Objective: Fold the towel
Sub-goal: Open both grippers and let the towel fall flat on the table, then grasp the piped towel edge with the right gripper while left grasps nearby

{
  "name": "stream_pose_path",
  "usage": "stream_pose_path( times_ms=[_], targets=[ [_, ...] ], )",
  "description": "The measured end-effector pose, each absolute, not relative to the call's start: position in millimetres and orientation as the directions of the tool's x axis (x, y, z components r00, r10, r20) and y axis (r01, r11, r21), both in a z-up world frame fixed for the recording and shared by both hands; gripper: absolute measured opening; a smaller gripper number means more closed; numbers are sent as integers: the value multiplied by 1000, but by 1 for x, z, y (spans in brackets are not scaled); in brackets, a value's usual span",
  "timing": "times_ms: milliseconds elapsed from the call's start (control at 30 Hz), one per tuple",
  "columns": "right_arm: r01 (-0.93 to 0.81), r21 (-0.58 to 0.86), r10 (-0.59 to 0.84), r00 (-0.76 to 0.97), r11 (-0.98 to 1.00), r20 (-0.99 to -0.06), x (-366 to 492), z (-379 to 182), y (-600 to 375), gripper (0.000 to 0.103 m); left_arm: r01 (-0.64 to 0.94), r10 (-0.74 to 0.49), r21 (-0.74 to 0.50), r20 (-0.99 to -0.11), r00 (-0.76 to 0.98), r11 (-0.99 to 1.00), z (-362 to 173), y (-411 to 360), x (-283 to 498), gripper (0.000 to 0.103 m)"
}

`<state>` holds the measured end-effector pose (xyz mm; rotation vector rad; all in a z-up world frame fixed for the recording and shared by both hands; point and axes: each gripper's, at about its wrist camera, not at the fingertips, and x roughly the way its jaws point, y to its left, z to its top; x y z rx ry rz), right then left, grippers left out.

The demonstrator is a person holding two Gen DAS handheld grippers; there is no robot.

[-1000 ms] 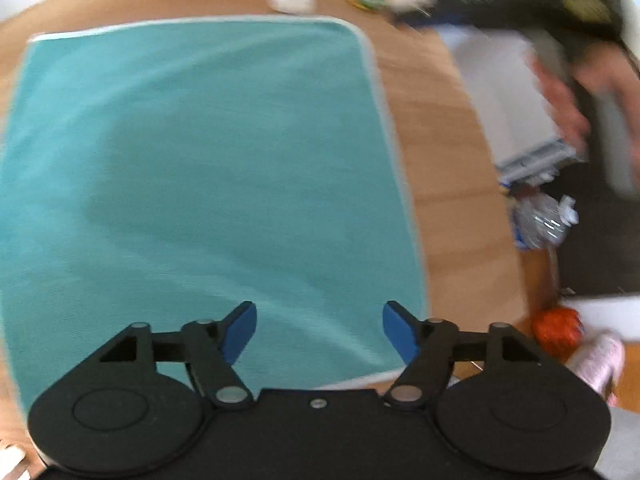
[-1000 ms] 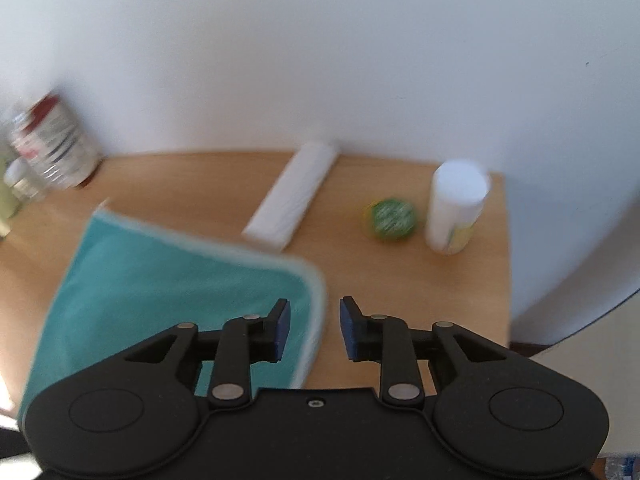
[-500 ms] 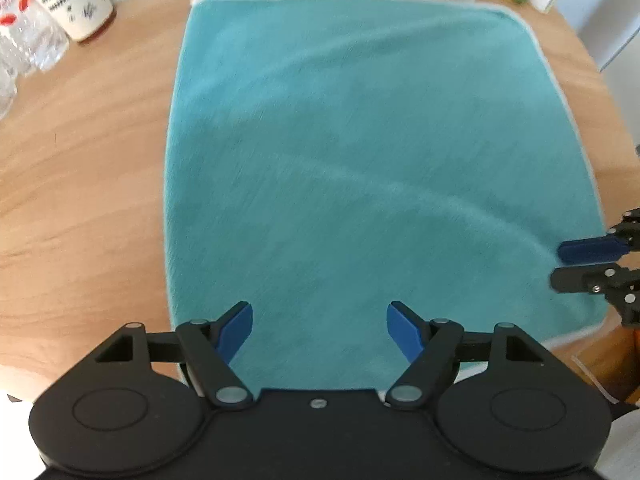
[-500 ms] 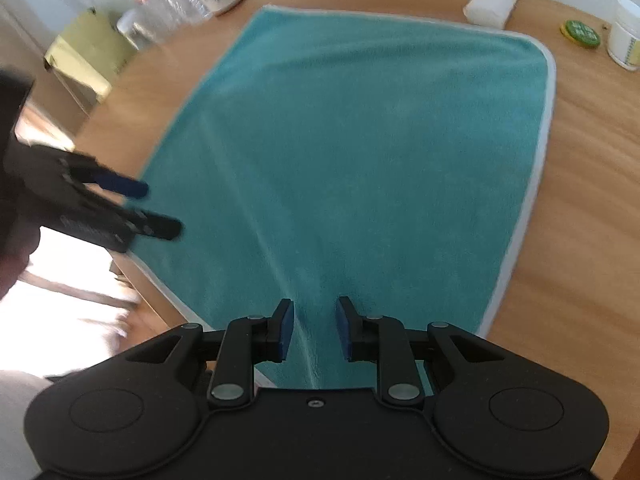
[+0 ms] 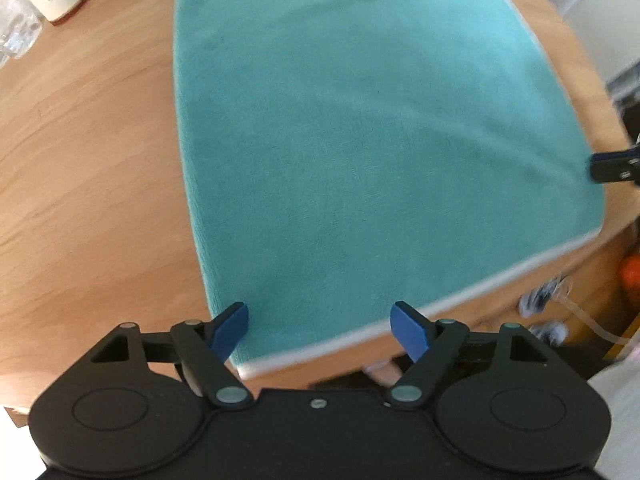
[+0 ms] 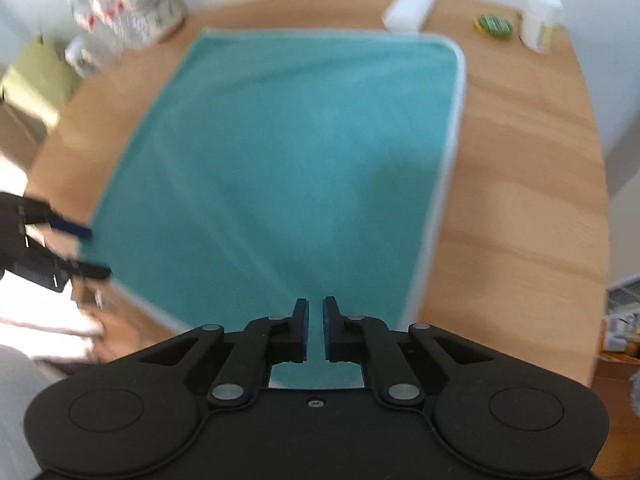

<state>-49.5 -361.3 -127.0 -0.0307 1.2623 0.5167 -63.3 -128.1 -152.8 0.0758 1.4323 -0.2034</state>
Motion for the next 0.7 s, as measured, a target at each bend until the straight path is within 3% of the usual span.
stream_pose_path(
  times_ms=[233,333,433,633,667,700],
  targets=[
    [-381,397,493,197,835,-847,-30,-143,-296,9,245,-97,-63,-987,128,968,-168,-132,-45,80],
    [-362,316,403,195,877,-894,-26,-163,-280,0,333,-58,-7,-988,143,943,-172,-139,-55,81],
    [-257,323,378,206,911,-902,-29,-160,-316,0,312,-42,-3,-992,117,950,-174,-134,-58,86],
    [-101,192,210,215,976,-954,-36,-149,-378,0,330,-35,-1,-995,96,944,-175,-132,-56,87],
    [-107,194,213,221,975,-952,-34,-145,-376,8,328,-37,-4,-995,92,945,-175,-131,-55,87],
    [-115,206,227,226,972,-947,-33,-144,-374,8,325,-41,-9,-995,90,946,-174,-130,-53,87]
  ],
)
